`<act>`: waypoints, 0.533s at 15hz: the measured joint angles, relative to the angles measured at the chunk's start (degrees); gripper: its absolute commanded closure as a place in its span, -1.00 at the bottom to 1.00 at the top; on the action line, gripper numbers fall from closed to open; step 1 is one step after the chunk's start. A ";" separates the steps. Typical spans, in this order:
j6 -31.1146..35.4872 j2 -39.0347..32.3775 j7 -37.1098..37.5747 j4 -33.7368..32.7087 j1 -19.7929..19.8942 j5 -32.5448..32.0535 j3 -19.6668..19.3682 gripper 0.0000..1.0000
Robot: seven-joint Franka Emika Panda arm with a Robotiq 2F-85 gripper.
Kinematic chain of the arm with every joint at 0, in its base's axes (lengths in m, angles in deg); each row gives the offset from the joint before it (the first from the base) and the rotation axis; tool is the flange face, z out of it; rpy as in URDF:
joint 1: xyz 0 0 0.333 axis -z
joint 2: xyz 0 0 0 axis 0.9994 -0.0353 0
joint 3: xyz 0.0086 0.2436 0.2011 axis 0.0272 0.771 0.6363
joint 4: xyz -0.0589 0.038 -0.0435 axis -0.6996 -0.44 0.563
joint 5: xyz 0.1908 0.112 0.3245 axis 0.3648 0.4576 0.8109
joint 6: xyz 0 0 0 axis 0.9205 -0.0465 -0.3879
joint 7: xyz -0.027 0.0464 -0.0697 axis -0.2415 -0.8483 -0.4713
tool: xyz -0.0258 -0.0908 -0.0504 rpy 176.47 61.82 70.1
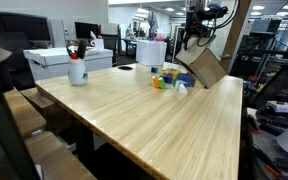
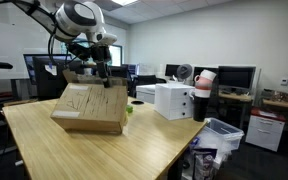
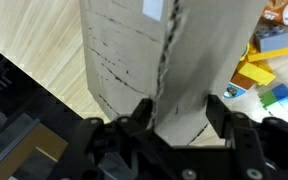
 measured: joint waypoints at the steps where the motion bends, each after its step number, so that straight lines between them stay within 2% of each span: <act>1: -0.78 -0.36 0.21 -0.27 -0.06 -0.64 0.15 0.28; 4: -3.70 -2.04 1.69 -1.19 -0.94 -3.12 0.40 0.28; 8: -4.62 -3.05 1.80 -1.44 -1.56 -3.37 0.38 0.28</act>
